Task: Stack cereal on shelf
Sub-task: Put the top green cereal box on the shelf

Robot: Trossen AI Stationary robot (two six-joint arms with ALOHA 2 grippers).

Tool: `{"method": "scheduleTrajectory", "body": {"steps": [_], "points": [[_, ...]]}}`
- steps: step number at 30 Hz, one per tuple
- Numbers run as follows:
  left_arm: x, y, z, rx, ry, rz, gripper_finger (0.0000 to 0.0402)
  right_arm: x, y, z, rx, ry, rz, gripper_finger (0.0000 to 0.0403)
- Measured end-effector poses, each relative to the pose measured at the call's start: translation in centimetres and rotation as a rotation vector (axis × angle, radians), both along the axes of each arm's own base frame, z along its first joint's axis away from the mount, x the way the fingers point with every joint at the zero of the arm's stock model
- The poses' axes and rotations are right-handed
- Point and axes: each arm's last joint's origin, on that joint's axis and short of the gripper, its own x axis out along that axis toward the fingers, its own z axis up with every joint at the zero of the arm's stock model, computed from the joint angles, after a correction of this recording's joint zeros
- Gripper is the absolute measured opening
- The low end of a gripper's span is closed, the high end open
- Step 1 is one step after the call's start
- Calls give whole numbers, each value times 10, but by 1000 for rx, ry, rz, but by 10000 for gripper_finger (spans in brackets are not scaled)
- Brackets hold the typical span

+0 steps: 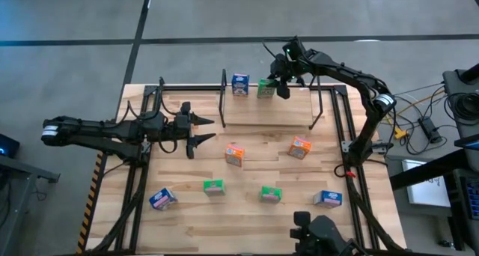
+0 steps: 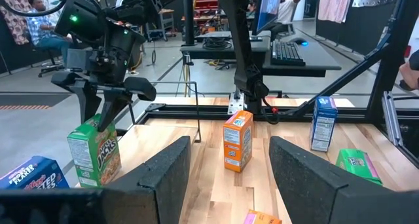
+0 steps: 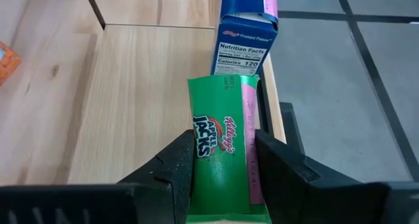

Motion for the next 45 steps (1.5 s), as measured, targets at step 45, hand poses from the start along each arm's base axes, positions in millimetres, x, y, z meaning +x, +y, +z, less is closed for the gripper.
{"method": "scheduleTrajectory", "body": {"steps": [45], "points": [[0, 0, -2, -1, 17, 0, 191, 18, 77, 42, 91, -26, -129, 133]]}}
